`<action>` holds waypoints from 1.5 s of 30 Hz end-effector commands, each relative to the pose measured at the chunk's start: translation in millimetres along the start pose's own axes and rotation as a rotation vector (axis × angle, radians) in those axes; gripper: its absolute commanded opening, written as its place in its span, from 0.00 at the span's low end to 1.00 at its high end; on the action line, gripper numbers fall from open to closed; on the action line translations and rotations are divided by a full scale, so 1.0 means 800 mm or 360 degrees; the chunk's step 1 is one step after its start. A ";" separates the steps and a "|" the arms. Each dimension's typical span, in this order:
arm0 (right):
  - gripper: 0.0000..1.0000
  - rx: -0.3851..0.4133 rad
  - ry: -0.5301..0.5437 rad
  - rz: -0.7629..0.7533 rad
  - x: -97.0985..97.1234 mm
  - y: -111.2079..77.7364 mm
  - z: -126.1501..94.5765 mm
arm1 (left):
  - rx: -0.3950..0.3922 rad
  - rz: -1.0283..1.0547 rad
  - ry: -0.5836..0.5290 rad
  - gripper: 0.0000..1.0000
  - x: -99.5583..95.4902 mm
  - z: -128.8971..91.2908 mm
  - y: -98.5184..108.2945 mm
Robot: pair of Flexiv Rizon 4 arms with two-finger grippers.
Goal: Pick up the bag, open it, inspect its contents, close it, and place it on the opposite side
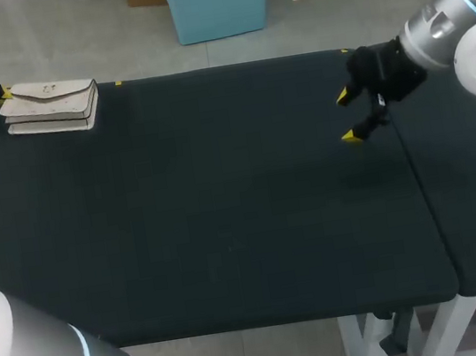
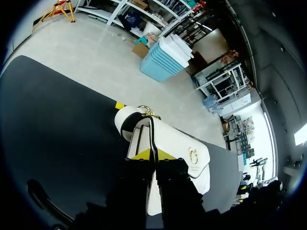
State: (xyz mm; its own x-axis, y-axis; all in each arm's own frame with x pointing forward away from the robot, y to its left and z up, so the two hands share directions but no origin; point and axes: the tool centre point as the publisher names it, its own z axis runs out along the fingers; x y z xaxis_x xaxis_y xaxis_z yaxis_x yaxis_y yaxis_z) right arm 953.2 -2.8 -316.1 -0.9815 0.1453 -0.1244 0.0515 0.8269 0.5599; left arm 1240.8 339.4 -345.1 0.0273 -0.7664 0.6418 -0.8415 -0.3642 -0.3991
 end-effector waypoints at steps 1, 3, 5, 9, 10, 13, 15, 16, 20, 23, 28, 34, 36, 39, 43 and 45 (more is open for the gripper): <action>1.00 0.0002 -0.0002 0.0001 0.000 0.000 0.001 | -0.1083 -0.0043 0.0565 0.00 -0.006 -0.010 0.005; 1.00 0.0002 -0.0002 0.0001 0.000 0.000 0.001 | -0.1086 -0.0074 0.0563 0.00 -0.004 -0.014 0.016; 1.00 0.0002 -0.0002 0.0001 0.000 0.000 0.001 | -0.1099 -0.0099 0.0566 0.00 -0.003 -0.016 0.028; 1.00 0.0002 -0.0002 0.0001 0.000 0.000 0.001 | -0.1120 -0.0122 0.0556 0.00 0.002 -0.019 0.049; 1.00 0.0002 -0.0002 0.0001 0.000 0.000 0.001 | -0.1123 -0.0125 0.0554 0.00 0.002 -0.020 0.052; 1.00 0.0002 -0.0002 0.0001 0.000 0.000 0.001 | -0.1128 -0.0130 0.0555 0.40 0.003 -0.021 0.056; 1.00 0.0002 -0.0002 0.0001 0.000 0.000 0.001 | -0.1128 -0.0134 0.0557 0.41 0.004 -0.023 0.058; 1.00 0.0002 -0.0002 0.0001 0.000 0.000 0.001 | -0.1128 -0.0135 0.0559 0.39 0.005 -0.023 0.059; 1.00 0.0002 -0.0002 0.0001 0.000 0.000 0.001 | -0.1155 -0.0143 0.0559 0.26 0.010 -0.025 0.063; 1.00 0.0002 -0.0002 0.0001 0.000 0.000 0.001 | -0.1194 -0.0163 0.0556 0.21 0.013 -0.024 0.069; 1.00 0.0002 -0.0002 0.0001 0.000 0.000 0.001 | -0.1249 -0.0197 0.0545 0.34 0.011 -0.017 0.079; 1.00 0.0002 -0.0002 0.0001 0.000 0.000 0.001 | -0.1278 -0.0227 0.0535 0.33 0.011 -0.013 0.084; 1.00 0.0002 -0.0002 0.0001 0.000 0.000 0.001 | -0.1282 -0.0235 0.0531 0.20 0.011 -0.013 0.084; 1.00 0.0002 -0.0002 0.0001 0.000 0.000 0.001 | -0.1287 -0.0239 0.0528 0.00 0.012 -0.014 0.085; 1.00 0.0002 -0.0002 0.0001 0.000 0.000 0.001 | -0.1328 -0.0234 0.0514 0.00 0.018 -0.018 0.092; 1.00 0.0002 -0.0002 0.0001 0.000 0.000 0.001 | -0.1350 -0.0228 0.0521 0.00 0.022 -0.020 0.098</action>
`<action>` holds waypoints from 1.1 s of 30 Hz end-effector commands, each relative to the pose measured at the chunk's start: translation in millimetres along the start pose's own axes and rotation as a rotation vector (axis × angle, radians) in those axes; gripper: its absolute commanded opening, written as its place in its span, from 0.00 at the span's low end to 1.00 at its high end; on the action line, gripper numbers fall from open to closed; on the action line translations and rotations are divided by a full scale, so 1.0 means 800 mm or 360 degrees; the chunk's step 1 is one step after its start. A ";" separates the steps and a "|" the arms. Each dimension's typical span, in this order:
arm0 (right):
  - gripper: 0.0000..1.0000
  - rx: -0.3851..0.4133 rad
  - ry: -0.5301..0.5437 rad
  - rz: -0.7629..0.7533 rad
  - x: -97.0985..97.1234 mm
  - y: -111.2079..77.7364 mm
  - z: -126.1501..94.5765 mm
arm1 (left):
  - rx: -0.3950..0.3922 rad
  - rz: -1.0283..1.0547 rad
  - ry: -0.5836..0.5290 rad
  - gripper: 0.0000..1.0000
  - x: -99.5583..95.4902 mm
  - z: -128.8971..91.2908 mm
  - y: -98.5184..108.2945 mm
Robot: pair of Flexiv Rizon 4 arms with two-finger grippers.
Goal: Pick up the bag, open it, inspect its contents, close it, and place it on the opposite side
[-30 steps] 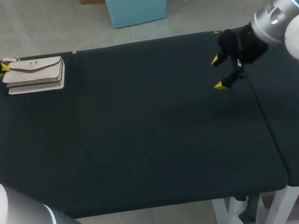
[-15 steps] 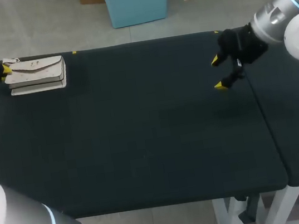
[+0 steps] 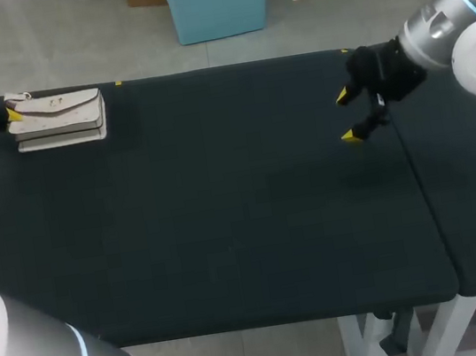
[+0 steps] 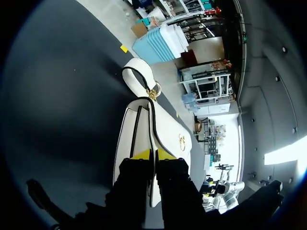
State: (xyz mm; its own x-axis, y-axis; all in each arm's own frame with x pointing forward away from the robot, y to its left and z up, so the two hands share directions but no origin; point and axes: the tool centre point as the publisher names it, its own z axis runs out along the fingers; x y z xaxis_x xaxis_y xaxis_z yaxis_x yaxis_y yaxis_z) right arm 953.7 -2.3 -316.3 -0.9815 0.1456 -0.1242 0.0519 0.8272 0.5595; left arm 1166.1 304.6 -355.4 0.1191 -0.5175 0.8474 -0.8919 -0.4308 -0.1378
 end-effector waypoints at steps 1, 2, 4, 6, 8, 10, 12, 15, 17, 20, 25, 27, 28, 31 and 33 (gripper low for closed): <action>1.00 0.0001 -0.0002 0.0000 0.001 0.000 0.000 | -0.1155 0.0010 0.0017 0.00 0.001 -0.001 0.003; 1.00 0.0001 -0.0002 0.0000 0.001 0.000 0.000 | -0.1169 0.0019 0.0022 0.00 0.004 0.000 0.009; 1.00 0.0001 -0.0002 0.0000 0.001 0.000 0.000 | -0.1190 0.0029 0.0041 0.00 0.008 0.001 0.024; 1.00 0.0001 -0.0002 0.0000 0.001 0.000 0.000 | -0.1213 0.0047 0.0042 0.00 0.012 0.006 0.039; 1.00 0.0001 -0.0002 0.0000 0.001 0.000 0.000 | -0.1214 0.0052 0.0031 0.00 0.016 0.011 0.056; 1.00 0.0001 -0.0002 0.0000 0.001 0.000 0.000 | -0.1209 0.0064 0.0021 0.00 0.021 0.019 0.075; 1.00 0.0001 -0.0002 0.0000 0.001 0.000 0.000 | -0.1178 0.0074 0.0002 0.00 0.024 0.027 0.096; 1.00 0.0001 -0.0002 0.0000 0.001 0.000 0.000 | -0.1085 0.0083 -0.0024 0.00 0.030 0.038 0.121; 1.00 0.0001 -0.0002 0.0000 0.001 0.000 0.000 | -0.0976 0.0080 -0.0031 0.00 0.036 0.043 0.137; 1.00 0.0001 -0.0002 0.0000 0.001 0.000 0.000 | -0.0820 0.0073 -0.0028 0.00 0.047 0.045 0.159; 1.00 0.0001 -0.0002 0.0000 0.001 0.000 0.000 | -0.0490 0.0092 -0.0105 0.00 0.070 0.044 0.202; 1.00 0.0001 -0.0002 0.0000 0.001 0.000 0.000 | -0.0355 0.0081 -0.0101 0.00 0.077 0.041 0.214; 1.00 0.0001 -0.0002 0.0000 0.001 0.000 0.000 | -0.0290 0.0080 -0.0104 0.00 0.079 0.040 0.219; 1.00 0.0001 -0.0002 0.0000 0.001 0.000 0.000 | -0.0145 0.0099 -0.0115 0.00 0.087 0.039 0.231; 1.00 0.0001 -0.0002 0.0000 0.001 0.000 0.000 | -0.0066 0.0115 -0.0122 0.00 0.091 0.042 0.237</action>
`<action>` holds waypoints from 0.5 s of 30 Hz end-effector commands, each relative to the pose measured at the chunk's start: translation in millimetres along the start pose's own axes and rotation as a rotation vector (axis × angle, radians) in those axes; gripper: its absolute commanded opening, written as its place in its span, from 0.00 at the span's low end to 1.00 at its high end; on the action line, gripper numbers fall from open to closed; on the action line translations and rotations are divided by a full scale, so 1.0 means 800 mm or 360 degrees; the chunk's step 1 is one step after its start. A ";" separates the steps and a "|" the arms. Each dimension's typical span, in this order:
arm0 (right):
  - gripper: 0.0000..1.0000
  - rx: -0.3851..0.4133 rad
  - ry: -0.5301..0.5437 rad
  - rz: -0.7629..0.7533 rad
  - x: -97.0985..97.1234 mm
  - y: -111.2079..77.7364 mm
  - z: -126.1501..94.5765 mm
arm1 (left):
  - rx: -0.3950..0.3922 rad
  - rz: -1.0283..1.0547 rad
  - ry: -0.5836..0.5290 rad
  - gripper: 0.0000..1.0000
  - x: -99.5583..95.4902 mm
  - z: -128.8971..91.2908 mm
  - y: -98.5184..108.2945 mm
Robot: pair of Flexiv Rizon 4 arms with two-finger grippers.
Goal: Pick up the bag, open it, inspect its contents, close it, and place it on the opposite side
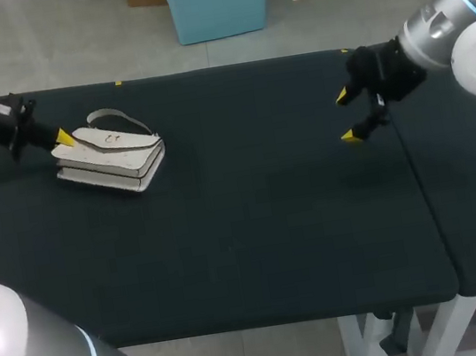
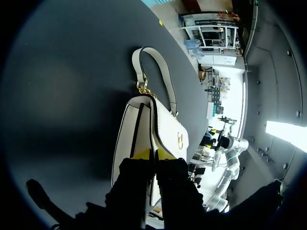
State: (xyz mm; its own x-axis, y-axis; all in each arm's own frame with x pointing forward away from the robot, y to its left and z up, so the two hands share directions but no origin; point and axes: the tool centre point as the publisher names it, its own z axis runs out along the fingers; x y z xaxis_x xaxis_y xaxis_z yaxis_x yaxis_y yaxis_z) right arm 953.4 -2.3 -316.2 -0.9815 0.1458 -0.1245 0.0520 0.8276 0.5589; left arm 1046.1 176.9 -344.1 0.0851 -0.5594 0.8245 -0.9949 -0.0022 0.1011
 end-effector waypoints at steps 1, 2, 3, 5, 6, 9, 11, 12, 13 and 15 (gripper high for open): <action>1.00 0.0000 -0.0001 0.0000 0.000 0.000 0.000 | 0.0771 0.0009 -0.0097 0.00 0.019 0.018 0.035; 1.00 0.0000 -0.0001 0.0000 0.000 0.000 0.000 | 0.0789 0.0002 -0.0097 0.00 0.021 0.021 0.037; 1.00 0.0000 -0.0001 0.0000 0.000 0.000 0.000 | 0.0818 -0.0003 -0.0120 0.00 0.024 0.024 0.039; 1.00 0.0000 -0.0001 0.0000 0.000 0.000 0.000 | 0.0822 0.0002 -0.0152 0.00 0.027 0.026 0.041; 1.00 0.0000 -0.0001 0.0000 0.000 0.000 0.000 | 0.0822 0.0002 -0.0152 0.00 0.027 0.026 0.041; 1.00 0.0000 -0.0001 0.0000 0.000 0.000 0.000 | 0.0822 0.0002 -0.0152 0.00 0.027 0.026 0.041; 1.00 0.0000 -0.0001 0.0000 0.000 0.000 0.000 | 0.0822 0.0002 -0.0152 0.00 0.027 0.026 0.041; 1.00 0.0000 -0.0001 0.0000 0.000 0.000 0.000 | 0.0822 0.0002 -0.0152 0.00 0.027 0.026 0.041; 1.00 0.0000 -0.0001 0.0000 0.000 0.000 0.000 | 0.0822 0.0002 -0.0152 0.00 0.027 0.026 0.041; 1.00 0.0000 -0.0001 0.0000 0.000 0.000 0.000 | 0.0822 0.0002 -0.0152 0.00 0.027 0.026 0.041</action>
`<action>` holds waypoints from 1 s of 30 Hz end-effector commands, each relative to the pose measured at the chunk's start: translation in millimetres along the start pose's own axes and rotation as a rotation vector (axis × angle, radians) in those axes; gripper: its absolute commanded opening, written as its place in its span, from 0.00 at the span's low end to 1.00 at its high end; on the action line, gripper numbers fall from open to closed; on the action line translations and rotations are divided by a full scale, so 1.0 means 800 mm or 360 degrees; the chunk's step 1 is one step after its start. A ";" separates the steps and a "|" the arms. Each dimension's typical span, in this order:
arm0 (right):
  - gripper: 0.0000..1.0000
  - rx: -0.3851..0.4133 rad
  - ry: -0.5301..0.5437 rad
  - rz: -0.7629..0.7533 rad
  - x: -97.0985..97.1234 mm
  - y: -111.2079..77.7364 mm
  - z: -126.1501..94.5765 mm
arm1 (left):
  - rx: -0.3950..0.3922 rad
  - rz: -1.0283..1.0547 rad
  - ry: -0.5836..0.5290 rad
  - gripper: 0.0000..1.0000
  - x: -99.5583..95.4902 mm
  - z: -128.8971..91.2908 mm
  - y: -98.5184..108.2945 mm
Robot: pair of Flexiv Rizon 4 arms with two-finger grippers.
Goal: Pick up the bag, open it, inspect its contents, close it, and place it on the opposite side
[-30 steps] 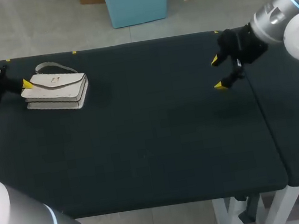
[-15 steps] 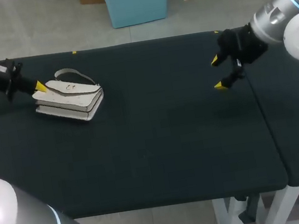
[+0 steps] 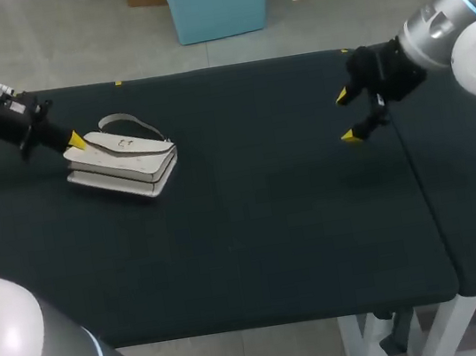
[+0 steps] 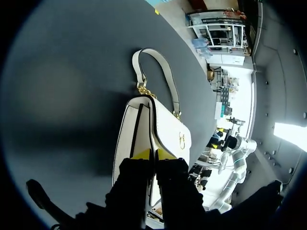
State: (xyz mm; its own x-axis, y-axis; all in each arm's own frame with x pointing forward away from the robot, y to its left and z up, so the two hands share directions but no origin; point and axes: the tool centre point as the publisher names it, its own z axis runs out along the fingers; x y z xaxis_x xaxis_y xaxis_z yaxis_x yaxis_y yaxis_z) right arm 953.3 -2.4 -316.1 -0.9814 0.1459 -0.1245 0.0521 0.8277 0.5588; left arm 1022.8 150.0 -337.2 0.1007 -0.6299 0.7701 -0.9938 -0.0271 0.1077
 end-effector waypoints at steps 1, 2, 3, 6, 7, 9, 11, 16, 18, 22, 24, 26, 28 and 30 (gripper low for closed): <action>1.00 -0.0001 -0.0001 0.0000 0.000 0.000 0.001 | 0.0797 -0.0001 -0.0007 0.00 0.003 0.001 0.011; 1.00 -0.0001 -0.0001 0.0000 0.000 0.000 0.001 | 0.0797 -0.0001 -0.0007 0.00 0.003 0.001 0.011; 1.00 -0.0001 -0.0001 0.0000 0.000 0.000 0.001 | 0.0797 -0.0001 -0.0007 0.00 0.003 0.001 0.011; 1.00 -0.0001 -0.0001 0.0000 0.000 0.000 0.001 | 0.0797 -0.0001 -0.0007 0.00 0.003 0.001 0.011; 1.00 -0.0001 -0.0001 0.0000 0.000 0.000 0.001 | 0.0852 0.0025 -0.0007 0.00 0.009 0.008 0.016; 1.00 -0.0001 -0.0001 0.0000 0.000 0.000 0.001 | 0.0947 -0.0026 -0.0044 0.00 0.017 0.023 0.024; 1.00 -0.0001 -0.0001 0.0000 0.000 0.000 0.001 | 0.1085 -0.0052 -0.0097 0.00 0.023 0.037 0.030; 1.00 -0.0001 -0.0001 0.0000 0.000 0.000 0.001 | 0.1257 -0.0038 -0.0236 0.00 0.033 0.078 0.040; 1.00 -0.0001 -0.0001 0.0000 0.000 0.000 0.001 | 0.1262 -0.0010 -0.0221 0.00 0.040 0.089 0.041; 1.00 -0.0001 -0.0001 0.0000 0.000 0.000 0.001 | 0.1234 0.0044 -0.0219 0.00 0.056 0.105 0.039; 1.00 -0.0001 -0.0001 0.0000 0.000 0.000 0.001 | 0.1210 0.0072 -0.0209 0.00 0.064 0.114 0.037; 1.00 -0.0001 -0.0001 0.0000 0.000 0.000 0.001 | 0.1162 0.0106 -0.0185 0.00 0.070 0.121 0.035; 1.00 -0.0001 -0.0001 0.0000 0.000 0.000 0.001 | 0.1135 0.0129 -0.0198 0.00 0.076 0.130 0.031; 1.00 -0.0001 -0.0001 0.0000 0.000 0.000 0.001 | 0.1098 0.0140 -0.0187 0.00 0.080 0.140 0.030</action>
State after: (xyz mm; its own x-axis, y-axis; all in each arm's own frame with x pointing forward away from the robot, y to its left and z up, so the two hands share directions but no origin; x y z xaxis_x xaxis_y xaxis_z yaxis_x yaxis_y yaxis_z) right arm 953.2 -2.3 -316.0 -0.9814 0.1459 -0.1244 0.0522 0.8278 0.5586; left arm 1000.7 32.8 -349.8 0.0537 -0.7307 0.6806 -0.9721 -0.1940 -0.1316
